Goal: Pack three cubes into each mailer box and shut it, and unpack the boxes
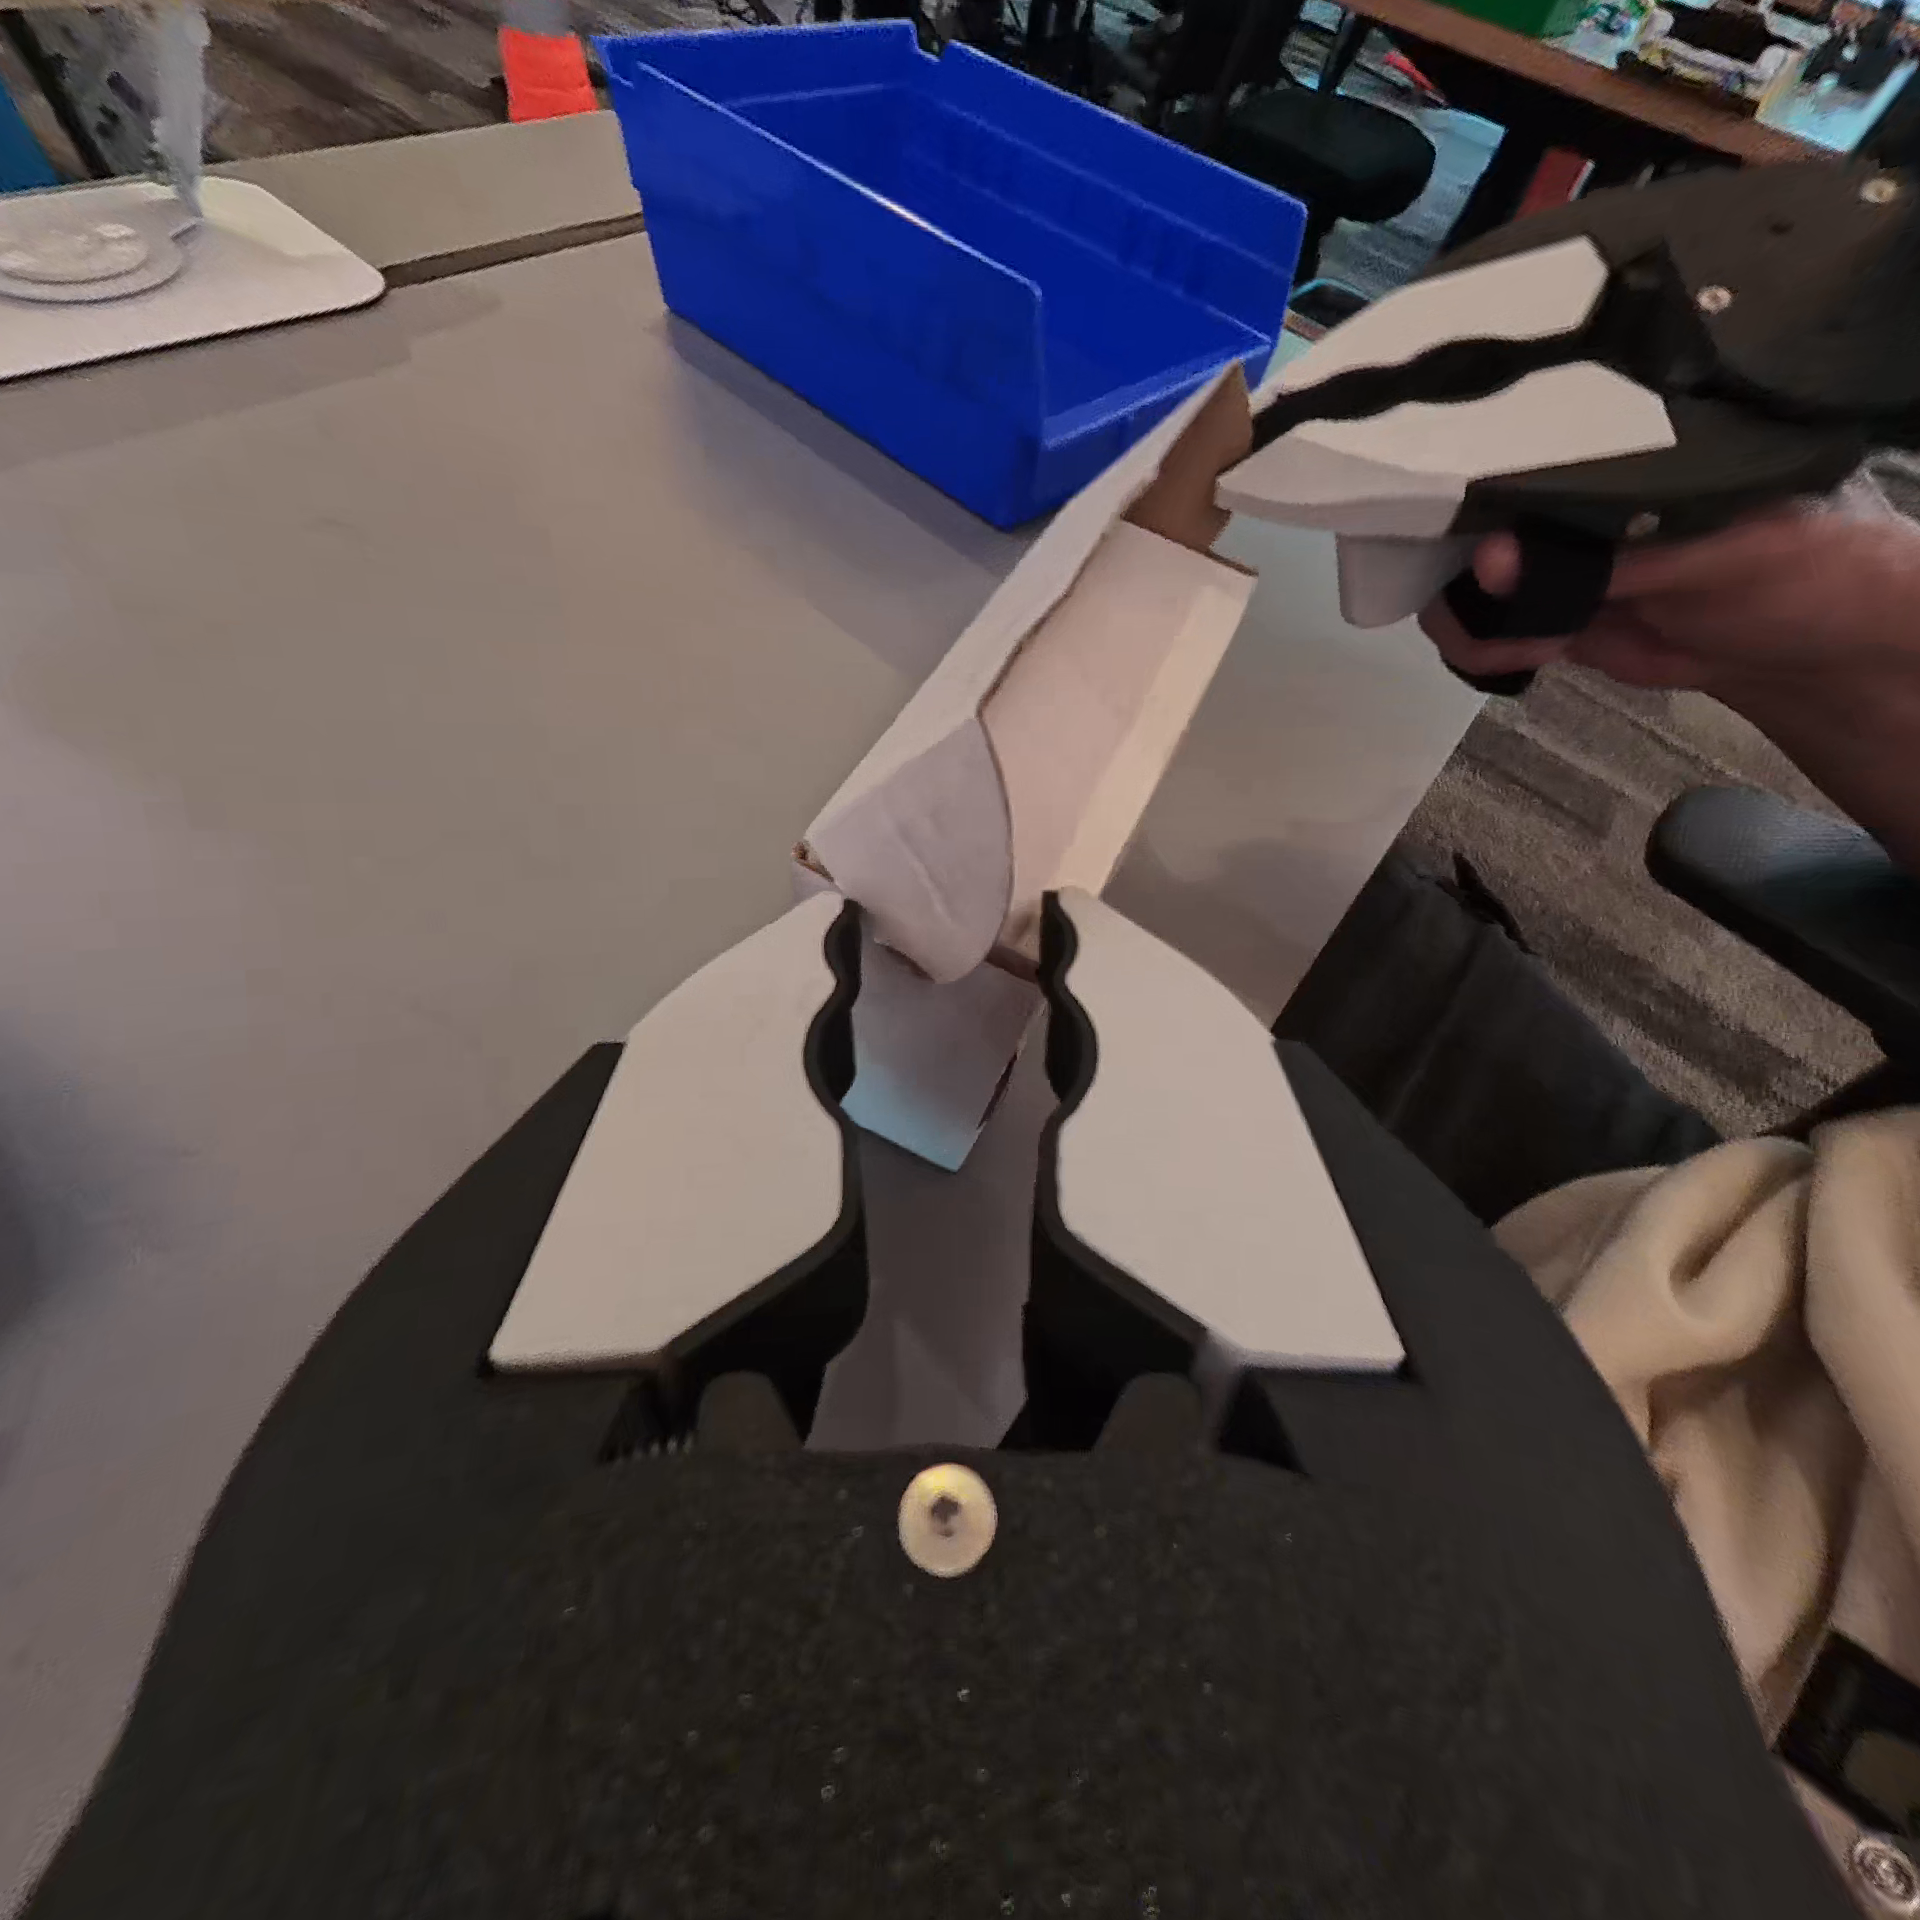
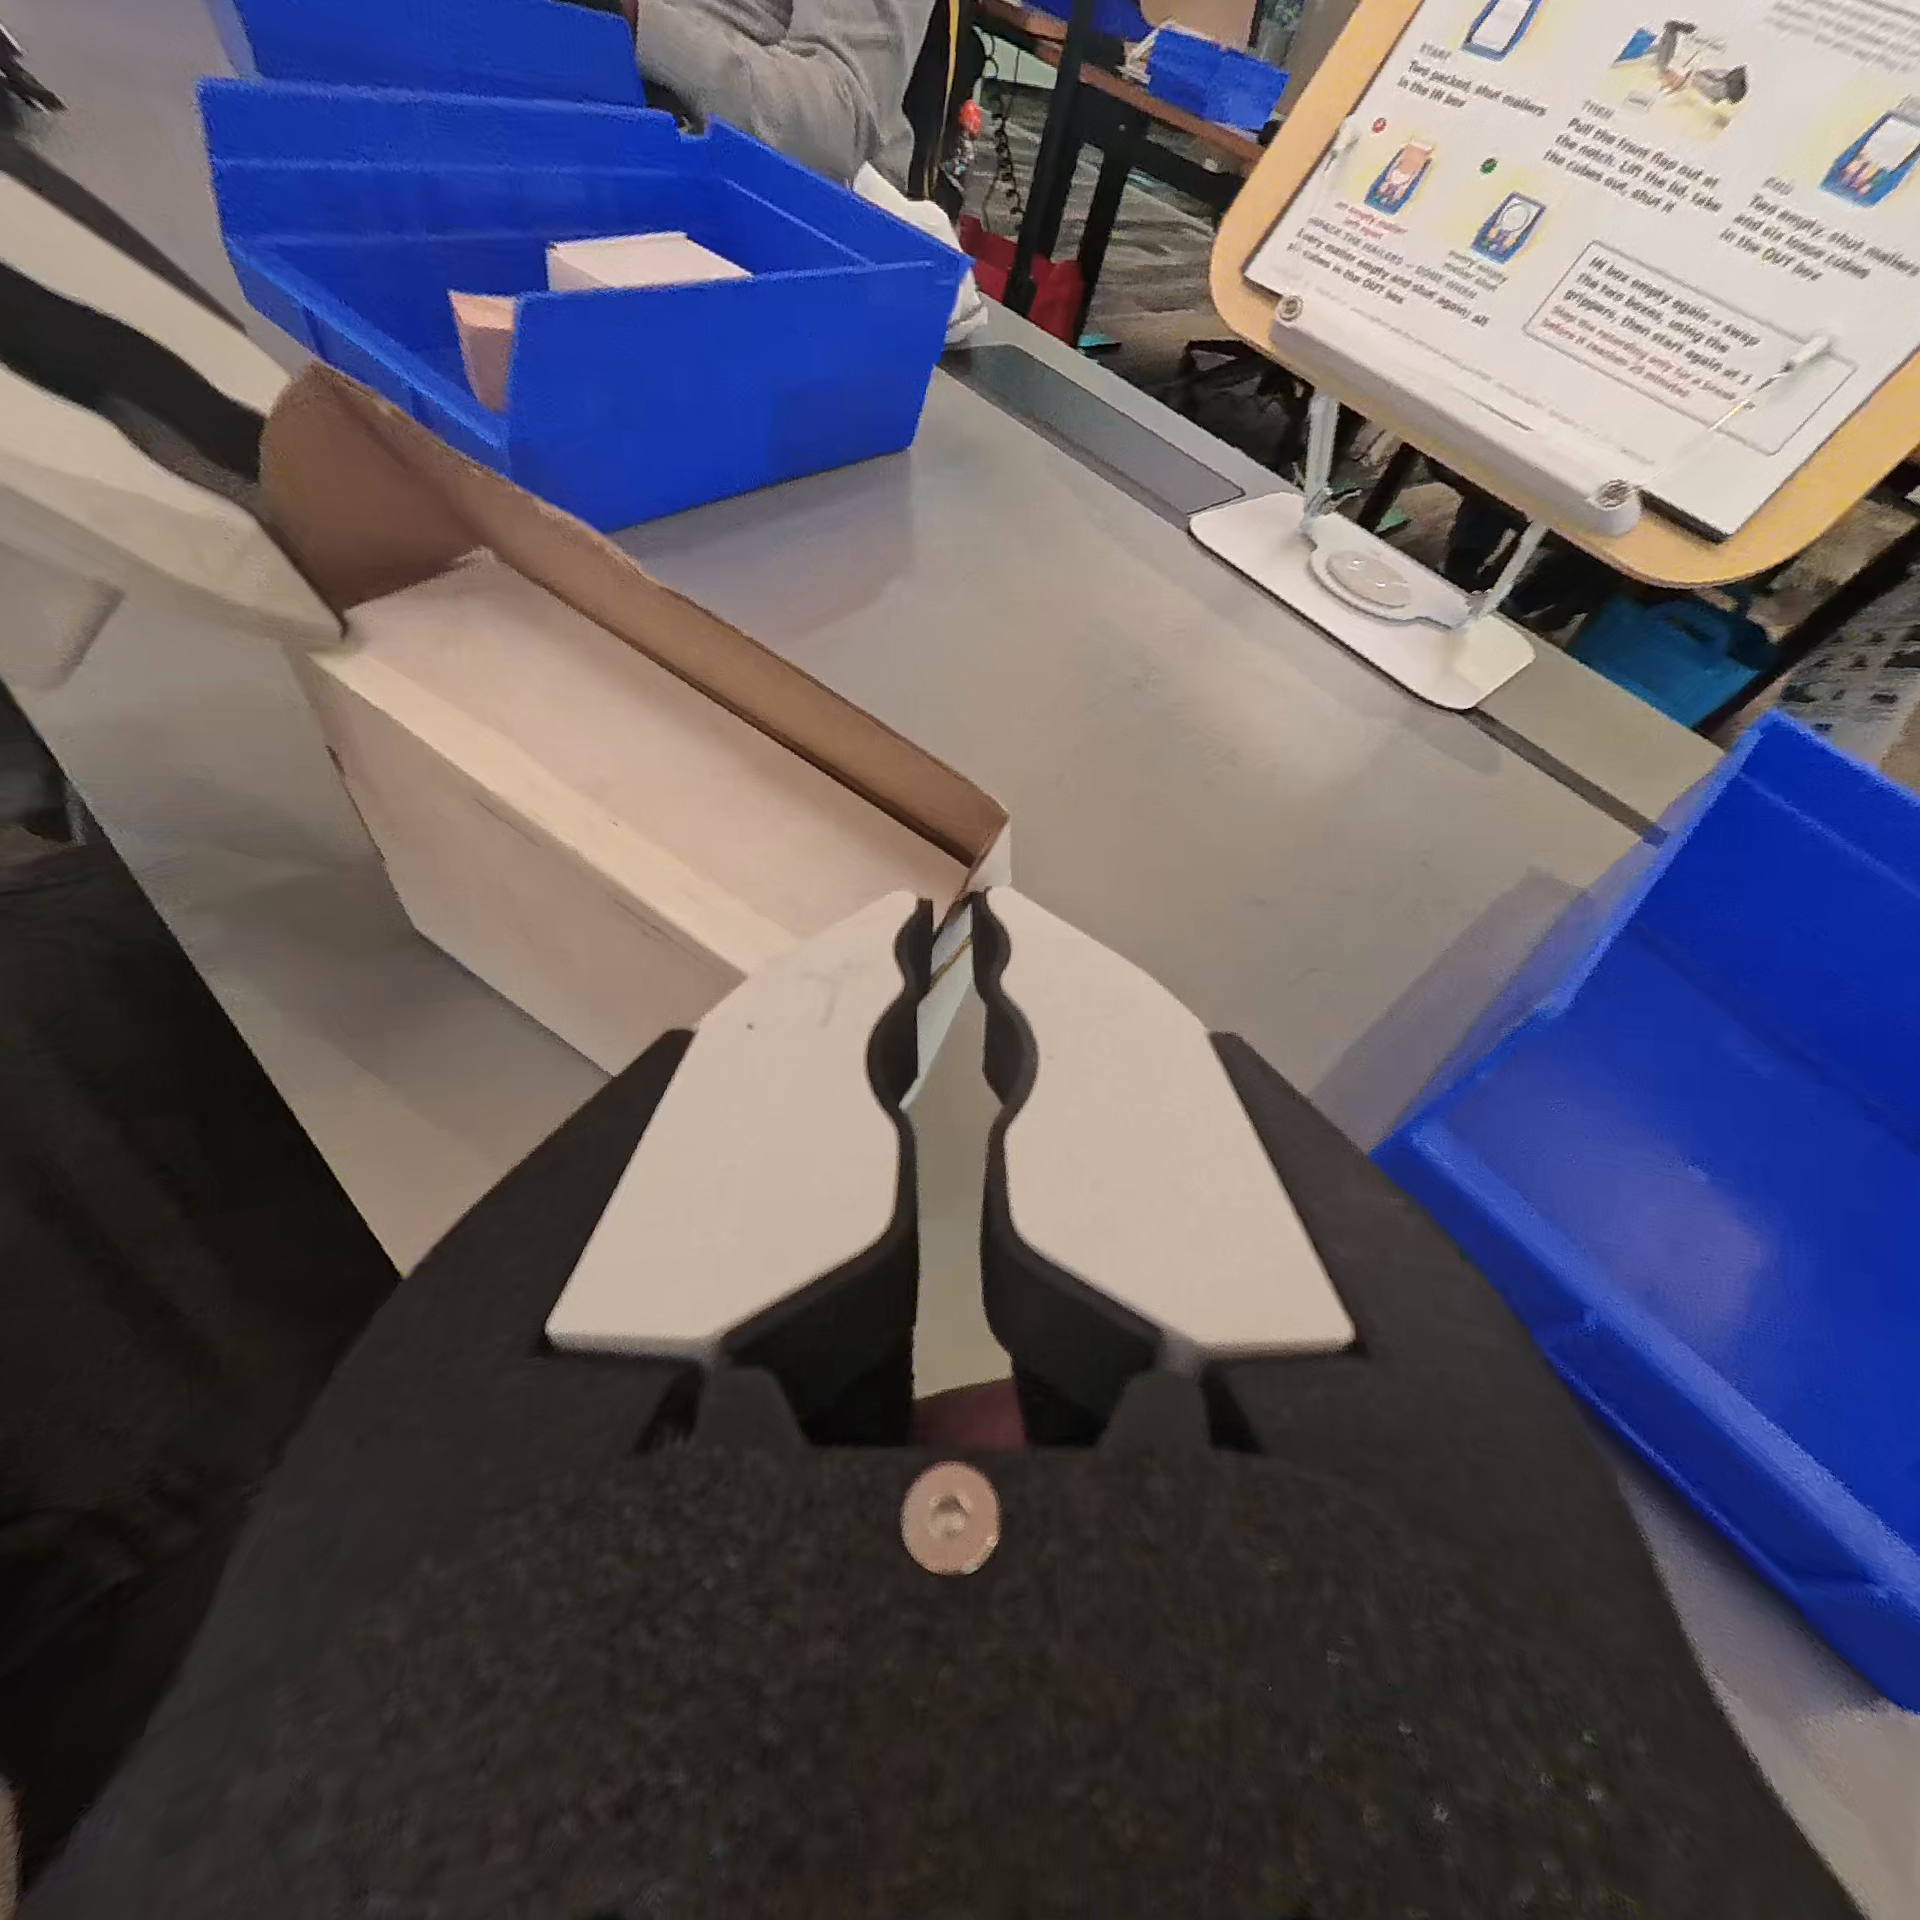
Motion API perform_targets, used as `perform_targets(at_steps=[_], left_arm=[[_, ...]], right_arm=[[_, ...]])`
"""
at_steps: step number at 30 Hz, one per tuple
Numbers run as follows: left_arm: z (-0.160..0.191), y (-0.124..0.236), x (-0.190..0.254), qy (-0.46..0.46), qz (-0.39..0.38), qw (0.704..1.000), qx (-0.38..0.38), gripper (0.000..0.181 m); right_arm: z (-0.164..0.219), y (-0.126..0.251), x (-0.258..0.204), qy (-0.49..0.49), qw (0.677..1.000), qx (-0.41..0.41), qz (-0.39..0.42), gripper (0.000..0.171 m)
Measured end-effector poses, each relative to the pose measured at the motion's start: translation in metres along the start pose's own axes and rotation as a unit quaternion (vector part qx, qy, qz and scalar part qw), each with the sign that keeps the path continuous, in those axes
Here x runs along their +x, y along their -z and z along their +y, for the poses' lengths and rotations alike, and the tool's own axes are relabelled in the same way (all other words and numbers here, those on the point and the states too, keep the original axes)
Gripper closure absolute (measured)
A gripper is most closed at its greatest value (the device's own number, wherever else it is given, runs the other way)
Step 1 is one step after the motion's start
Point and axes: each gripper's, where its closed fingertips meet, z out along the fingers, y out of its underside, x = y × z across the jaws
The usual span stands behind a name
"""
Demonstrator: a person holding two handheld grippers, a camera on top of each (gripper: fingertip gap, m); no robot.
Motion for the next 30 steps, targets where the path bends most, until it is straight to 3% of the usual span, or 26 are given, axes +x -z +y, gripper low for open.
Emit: perform_targets(at_steps=[14,19,22,26,30], left_arm=[[-0.008,0.002,-0.023,0.131,-0.063,0.989,0.0,0.158],[-0.012,0.008,-0.026,0.132,-0.064,0.989,0.008,0.15],[-0.012,0.012,-0.021,0.103,-0.067,0.992,0.005,0.166],[-0.012,0.011,-0.019,0.09,-0.079,0.993,-0.019,0.169],[-0.014,0.008,-0.019,0.139,-0.058,0.988,-0.035,0.169]], right_arm=[[-0.004,0.004,-0.015,0.067,0.997,-0.02,0.036,0.163],[-0.004,0.002,-0.016,0.059,0.997,-0.024,0.036,0.163],[-0.004,0.002,-0.016,0.058,0.997,-0.025,0.04,0.163],[-0.003,0.002,-0.016,0.069,0.996,-0.029,0.052,0.164],[-0.003,0.003,-0.015,0.066,0.996,-0.03,0.054,0.163]])
